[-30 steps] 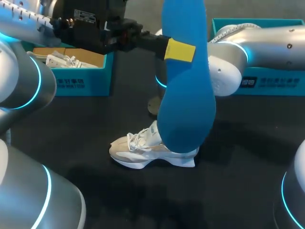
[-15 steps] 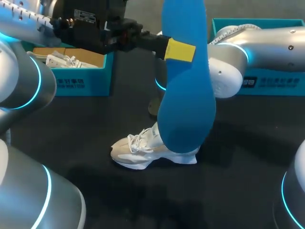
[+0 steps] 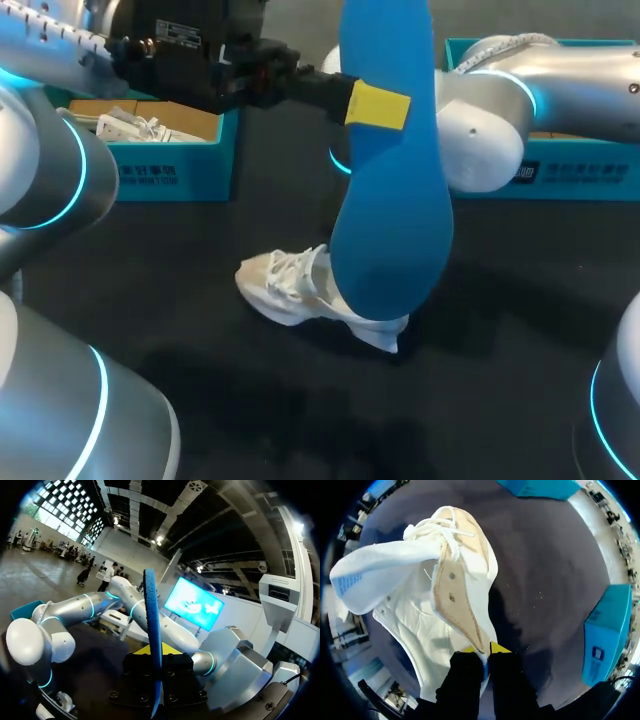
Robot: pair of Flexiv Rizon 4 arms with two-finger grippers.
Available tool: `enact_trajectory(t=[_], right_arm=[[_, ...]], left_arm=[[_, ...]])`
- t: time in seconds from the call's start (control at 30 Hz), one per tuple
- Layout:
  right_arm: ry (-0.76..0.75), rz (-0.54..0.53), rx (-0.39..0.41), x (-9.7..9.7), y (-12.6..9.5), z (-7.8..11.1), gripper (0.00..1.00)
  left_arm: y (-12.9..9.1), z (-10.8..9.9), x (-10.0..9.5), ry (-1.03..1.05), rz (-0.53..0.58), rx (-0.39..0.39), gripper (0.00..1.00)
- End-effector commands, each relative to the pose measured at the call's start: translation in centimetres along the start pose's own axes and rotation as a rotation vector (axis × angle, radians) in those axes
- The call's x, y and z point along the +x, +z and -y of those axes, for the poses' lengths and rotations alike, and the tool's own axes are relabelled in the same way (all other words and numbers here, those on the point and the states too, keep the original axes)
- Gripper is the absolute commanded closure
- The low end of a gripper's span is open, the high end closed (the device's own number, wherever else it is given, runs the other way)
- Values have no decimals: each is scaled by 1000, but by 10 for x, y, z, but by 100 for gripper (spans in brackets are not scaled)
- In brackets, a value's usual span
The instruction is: Take the shoe out of the shoebox, open the shoe tongue, remove and reinsert the insole, then place the shoe into the shoebox
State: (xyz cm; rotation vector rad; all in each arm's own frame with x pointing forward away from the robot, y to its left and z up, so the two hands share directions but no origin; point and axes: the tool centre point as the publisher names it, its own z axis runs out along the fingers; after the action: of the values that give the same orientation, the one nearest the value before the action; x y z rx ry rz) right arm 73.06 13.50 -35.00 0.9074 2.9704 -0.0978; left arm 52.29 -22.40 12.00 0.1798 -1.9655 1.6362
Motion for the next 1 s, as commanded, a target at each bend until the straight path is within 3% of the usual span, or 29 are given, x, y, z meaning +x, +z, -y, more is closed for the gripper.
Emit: enact_trajectory(t=[0.03, 0.33, 0.6, 1.0], right_arm=[[107, -11, -24, 4, -8, 14, 100], [419, -25, -27, 20, -20, 21, 100], [612, -35, -34, 38, -24, 12, 100], [806, -50, -50, 54, -5, 14, 100]], left_arm=[[2, 0, -1, 0, -1, 2, 100], [2, 0, -1, 0, -1, 2, 100], [2, 0, -1, 0, -1, 2, 100], [2, 0, -1, 0, -1, 2, 100]])
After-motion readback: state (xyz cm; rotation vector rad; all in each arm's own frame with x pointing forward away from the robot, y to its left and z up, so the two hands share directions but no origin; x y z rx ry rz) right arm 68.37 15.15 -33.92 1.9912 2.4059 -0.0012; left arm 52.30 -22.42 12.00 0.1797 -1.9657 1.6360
